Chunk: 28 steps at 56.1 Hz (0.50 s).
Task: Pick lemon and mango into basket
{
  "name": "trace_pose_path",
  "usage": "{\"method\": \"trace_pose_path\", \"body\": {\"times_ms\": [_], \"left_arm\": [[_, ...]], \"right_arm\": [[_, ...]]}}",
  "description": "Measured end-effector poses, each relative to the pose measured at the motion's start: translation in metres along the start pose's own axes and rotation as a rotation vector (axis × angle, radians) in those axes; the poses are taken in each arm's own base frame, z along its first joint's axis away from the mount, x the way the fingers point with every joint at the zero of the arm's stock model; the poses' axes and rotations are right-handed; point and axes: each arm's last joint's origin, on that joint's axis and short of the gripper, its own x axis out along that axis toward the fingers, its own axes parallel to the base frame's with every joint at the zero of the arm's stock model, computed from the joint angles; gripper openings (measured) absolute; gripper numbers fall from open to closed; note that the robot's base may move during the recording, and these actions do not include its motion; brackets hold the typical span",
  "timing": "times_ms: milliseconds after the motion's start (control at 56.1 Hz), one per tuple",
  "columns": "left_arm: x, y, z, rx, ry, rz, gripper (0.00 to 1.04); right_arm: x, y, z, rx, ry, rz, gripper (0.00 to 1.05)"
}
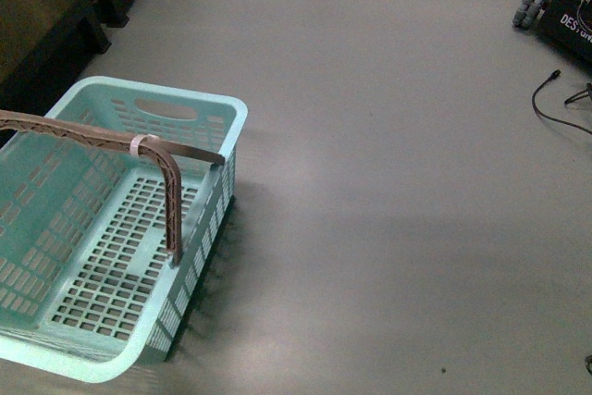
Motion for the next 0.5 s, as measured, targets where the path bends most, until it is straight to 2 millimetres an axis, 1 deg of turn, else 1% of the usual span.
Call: {"method": "trace_pose_path", "body": {"times_ms": [18,36,54,107,125,178,196,214,232,250,285,357,375,499], "left_arm": [[0.003,0.0,0.001,-0.091,0.007,-0.006,0.98],[0.004,0.0,0.002,-0.106,0.008,-0.009,0.98],[0.007,0.0,0.005,-0.2,0.002,-0.012,0.98],[0.015,0.001,0.013,-0.32,-0.01,-0.015,0.98],[0.021,0.002,0.016,-0.377,-0.008,-0.007,0.98],[0.036,0.003,0.022,-0.46,-0.014,-0.011,0.98],[0.045,0.004,0.024,-0.506,-0.012,-0.008,0.98],[0.047,0.005,0.024,-0.519,-0.011,-0.007,0.98],[0.057,0.008,0.025,-0.559,-0.012,0.005,0.98],[0.06,0.009,0.026,-0.571,-0.015,0.012,0.98],[0.073,0.013,0.027,-0.618,-0.022,0.038,0.98],[0.09,0.02,0.027,-0.662,-0.03,0.075,0.98],[0.098,0.023,0.028,-0.683,-0.033,0.089,0.98],[0.133,0.036,0.027,-0.759,-0.034,0.167,0.98]], "right_arm": [[0.0,0.0,0.0,0.0,0.0,0.0,0.96],[0.0,0.0,0.0,0.0,0.0,0.0,0.96],[0.0,0.0,0.0,0.0,0.0,0.0,0.96],[0.0,0.0,0.0,0.0,0.0,0.0,0.96],[0.0,0.0,0.0,0.0,0.0,0.001,0.96],[0.0,0.0,0.0,0.0,0.0,0.0,0.96],[0.0,0.0,0.0,0.0,0.0,0.0,0.96],[0.0,0.0,0.0,0.0,0.0,0.0,0.96],[0.0,0.0,0.0,0.0,0.0,0.0,0.96],[0.0,0.0,0.0,0.0,0.0,0.0,0.96],[0.0,0.0,0.0,0.0,0.0,0.0,0.96],[0.0,0.0,0.0,0.0,0.0,0.0,0.96],[0.0,0.0,0.0,0.0,0.0,0.0,0.96],[0.0,0.0,0.0,0.0,0.0,0.0,0.96]]}}
